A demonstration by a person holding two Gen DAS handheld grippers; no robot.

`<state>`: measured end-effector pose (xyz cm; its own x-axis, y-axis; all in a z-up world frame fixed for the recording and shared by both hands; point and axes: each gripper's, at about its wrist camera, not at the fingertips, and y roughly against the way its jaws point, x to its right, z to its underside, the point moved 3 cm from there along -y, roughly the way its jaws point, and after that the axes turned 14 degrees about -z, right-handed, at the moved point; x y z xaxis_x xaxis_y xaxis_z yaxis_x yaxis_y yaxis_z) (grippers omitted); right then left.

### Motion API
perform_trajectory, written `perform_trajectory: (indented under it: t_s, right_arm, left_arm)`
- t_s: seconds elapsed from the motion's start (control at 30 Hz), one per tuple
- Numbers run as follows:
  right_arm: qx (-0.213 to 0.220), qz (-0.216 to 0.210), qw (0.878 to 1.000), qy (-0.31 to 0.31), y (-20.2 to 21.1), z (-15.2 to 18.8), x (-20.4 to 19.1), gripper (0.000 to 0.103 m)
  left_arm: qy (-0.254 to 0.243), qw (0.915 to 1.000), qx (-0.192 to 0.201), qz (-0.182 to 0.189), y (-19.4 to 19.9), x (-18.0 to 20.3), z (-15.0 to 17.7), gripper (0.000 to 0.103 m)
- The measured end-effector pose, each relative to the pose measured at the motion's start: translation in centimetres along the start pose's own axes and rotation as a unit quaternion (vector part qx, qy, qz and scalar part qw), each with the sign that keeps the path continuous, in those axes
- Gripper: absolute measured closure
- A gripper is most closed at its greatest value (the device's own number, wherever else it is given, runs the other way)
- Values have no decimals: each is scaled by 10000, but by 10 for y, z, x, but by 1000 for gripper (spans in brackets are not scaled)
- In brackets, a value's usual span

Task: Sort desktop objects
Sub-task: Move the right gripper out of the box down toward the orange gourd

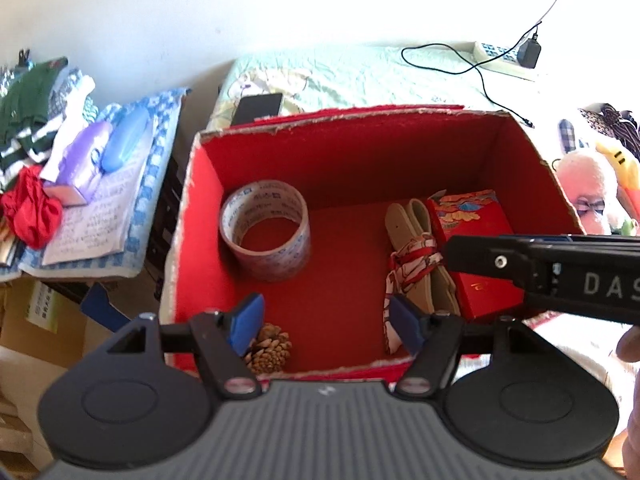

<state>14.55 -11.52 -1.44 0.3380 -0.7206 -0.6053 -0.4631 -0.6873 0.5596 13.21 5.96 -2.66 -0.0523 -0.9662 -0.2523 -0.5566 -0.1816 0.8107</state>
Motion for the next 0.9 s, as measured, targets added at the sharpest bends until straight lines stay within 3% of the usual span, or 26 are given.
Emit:
perform_trajectory:
  t_s: [0.27,0.5,0.9]
  right_arm:
    - [617,56,9979,-178,35,17,-13,55]
    - [878,-6,9959,-229,54,35,-28,53]
    - [510,-204,9973,-483,47,77,-39,49]
  left_arm:
    - [-115,9990,417,131,36,-5,9,28]
    - [-167,9982,552,171,52,-11,26,25]
    - [107,9989,407,192,51,-46,66,24]
